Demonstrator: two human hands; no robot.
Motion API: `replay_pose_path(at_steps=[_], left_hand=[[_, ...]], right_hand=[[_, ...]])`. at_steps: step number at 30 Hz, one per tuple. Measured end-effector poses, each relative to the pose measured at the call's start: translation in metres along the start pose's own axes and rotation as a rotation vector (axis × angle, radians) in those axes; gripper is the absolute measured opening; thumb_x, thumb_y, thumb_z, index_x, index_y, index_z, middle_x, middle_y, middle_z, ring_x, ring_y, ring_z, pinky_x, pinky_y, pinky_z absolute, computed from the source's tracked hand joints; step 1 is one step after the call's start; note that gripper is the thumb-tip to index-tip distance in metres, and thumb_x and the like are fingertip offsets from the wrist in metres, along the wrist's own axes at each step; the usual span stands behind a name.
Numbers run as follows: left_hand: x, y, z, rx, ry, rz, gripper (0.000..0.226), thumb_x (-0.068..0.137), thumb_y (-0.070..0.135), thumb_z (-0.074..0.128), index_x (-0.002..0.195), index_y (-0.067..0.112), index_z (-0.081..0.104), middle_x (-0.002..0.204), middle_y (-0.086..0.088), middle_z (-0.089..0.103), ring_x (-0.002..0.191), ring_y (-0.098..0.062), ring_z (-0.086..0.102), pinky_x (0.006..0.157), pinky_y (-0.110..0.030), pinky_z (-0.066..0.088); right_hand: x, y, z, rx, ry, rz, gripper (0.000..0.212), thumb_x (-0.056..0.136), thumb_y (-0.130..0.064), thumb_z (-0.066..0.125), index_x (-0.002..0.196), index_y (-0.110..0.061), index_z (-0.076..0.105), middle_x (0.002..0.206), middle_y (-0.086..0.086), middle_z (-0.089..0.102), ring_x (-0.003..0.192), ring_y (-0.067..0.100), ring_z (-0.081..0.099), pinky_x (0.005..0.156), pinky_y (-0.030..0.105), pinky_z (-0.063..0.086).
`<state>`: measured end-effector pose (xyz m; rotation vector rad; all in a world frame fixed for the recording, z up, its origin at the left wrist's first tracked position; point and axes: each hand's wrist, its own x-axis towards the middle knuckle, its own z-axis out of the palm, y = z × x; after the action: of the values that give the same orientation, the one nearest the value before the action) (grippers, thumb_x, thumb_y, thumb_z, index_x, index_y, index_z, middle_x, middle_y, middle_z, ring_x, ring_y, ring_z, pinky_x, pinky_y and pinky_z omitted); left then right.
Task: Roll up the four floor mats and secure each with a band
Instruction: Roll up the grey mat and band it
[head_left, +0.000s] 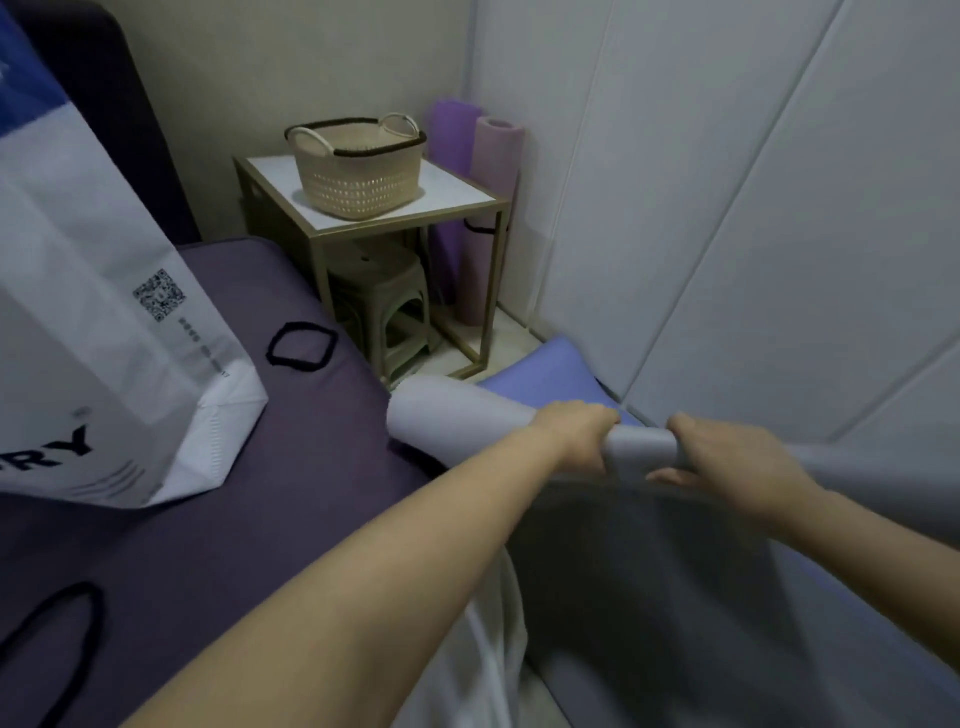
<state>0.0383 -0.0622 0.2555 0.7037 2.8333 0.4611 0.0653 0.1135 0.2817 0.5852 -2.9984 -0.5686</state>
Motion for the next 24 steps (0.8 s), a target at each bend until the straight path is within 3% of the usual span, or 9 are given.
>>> replay_pose_path(at_steps=[2, 4, 7, 10, 14, 17, 20, 22, 24], left_hand=[[-0.007, 0.012, 0.007, 0.184, 0.176, 0.069, 0.039, 0.083, 0.020, 0.064, 0.118, 0.015, 0.047, 0.119, -0.009, 0.054, 0.111, -0.028, 0.050, 0.097, -0.039, 0.032], [-0.014, 0.021, 0.021, 0.276, 0.287, 0.127, 0.042, 0.084, 0.013, 0.062, 0.122, 0.012, 0.043, 0.121, -0.010, 0.050, 0.114, -0.028, 0.047, 0.104, -0.041, 0.026], [-0.022, 0.023, 0.028, 0.153, 0.299, 0.122, 0.039, 0.086, 0.023, 0.062, 0.119, 0.011, 0.046, 0.115, -0.011, 0.056, 0.106, -0.031, 0.052, 0.085, -0.037, 0.032], [-0.020, 0.021, 0.019, 0.072, 0.143, 0.048, 0.036, 0.085, 0.029, 0.065, 0.116, 0.016, 0.052, 0.108, -0.007, 0.061, 0.098, -0.028, 0.057, 0.070, -0.031, 0.033], [-0.011, 0.019, 0.008, -0.060, -0.057, 0.002, 0.033, 0.079, 0.025, 0.071, 0.109, 0.020, 0.058, 0.091, -0.001, 0.055, 0.080, -0.022, 0.053, 0.067, -0.030, 0.040], [-0.004, 0.018, 0.002, -0.172, -0.192, -0.008, 0.033, 0.075, 0.015, 0.073, 0.106, 0.016, 0.059, 0.092, -0.003, 0.057, 0.082, -0.024, 0.057, 0.068, -0.030, 0.046], [0.002, 0.017, 0.002, -0.136, -0.395, 0.001, 0.046, 0.074, 0.017, 0.077, 0.116, 0.013, 0.057, 0.099, -0.002, 0.055, 0.089, -0.024, 0.056, 0.071, -0.031, 0.047], [0.007, 0.016, 0.006, -0.094, -0.437, 0.027, 0.051, 0.072, 0.023, 0.080, 0.117, 0.016, 0.057, 0.103, -0.001, 0.056, 0.096, -0.024, 0.057, 0.080, -0.034, 0.047], [0.007, 0.019, 0.012, 0.002, -0.347, 0.081, 0.051, 0.074, 0.025, 0.078, 0.118, 0.018, 0.053, 0.107, -0.002, 0.058, 0.099, -0.025, 0.056, 0.084, -0.037, 0.044]], right_hand=[[-0.001, 0.005, -0.002, -0.054, -0.009, 0.007, 0.053, 0.085, -0.069, 0.041, 0.111, -0.023, 0.043, 0.113, -0.004, 0.064, 0.104, 0.019, 0.061, 0.075, 0.030, 0.042], [0.000, 0.006, -0.004, -0.071, -0.013, -0.028, 0.052, 0.084, -0.070, 0.041, 0.108, -0.025, 0.046, 0.110, -0.003, 0.066, 0.102, 0.019, 0.063, 0.076, 0.029, 0.043], [0.001, 0.000, -0.004, 0.038, -0.063, -0.114, 0.052, 0.081, -0.069, 0.046, 0.109, -0.026, 0.054, 0.106, -0.003, 0.068, 0.097, 0.019, 0.064, 0.077, 0.028, 0.045], [0.002, -0.005, -0.008, 0.228, -0.219, -0.118, 0.049, 0.078, -0.067, 0.052, 0.108, -0.029, 0.057, 0.102, -0.006, 0.067, 0.091, 0.015, 0.061, 0.074, 0.027, 0.045], [-0.003, -0.005, -0.012, 0.223, -0.222, -0.103, 0.054, 0.076, -0.073, 0.052, 0.109, -0.031, 0.049, 0.103, -0.006, 0.064, 0.089, 0.015, 0.057, 0.071, 0.027, 0.041], [-0.010, -0.001, -0.009, 0.161, -0.273, -0.053, 0.065, 0.069, -0.070, 0.063, 0.113, -0.026, 0.043, 0.108, -0.006, 0.060, 0.098, 0.018, 0.058, 0.070, 0.029, 0.038], [-0.015, -0.004, -0.004, 0.171, -0.322, 0.008, 0.058, 0.067, -0.064, 0.068, 0.105, -0.026, 0.047, 0.105, -0.004, 0.063, 0.095, 0.018, 0.058, 0.069, 0.028, 0.040], [-0.017, -0.006, 0.004, 0.166, -0.323, 0.013, 0.048, 0.069, -0.062, 0.066, 0.101, -0.030, 0.049, 0.103, -0.005, 0.064, 0.094, 0.018, 0.060, 0.070, 0.028, 0.042], [-0.016, -0.003, 0.009, 0.227, -0.362, 0.037, 0.045, 0.071, -0.058, 0.066, 0.103, -0.030, 0.052, 0.104, -0.005, 0.065, 0.094, 0.018, 0.060, 0.074, 0.029, 0.046]])
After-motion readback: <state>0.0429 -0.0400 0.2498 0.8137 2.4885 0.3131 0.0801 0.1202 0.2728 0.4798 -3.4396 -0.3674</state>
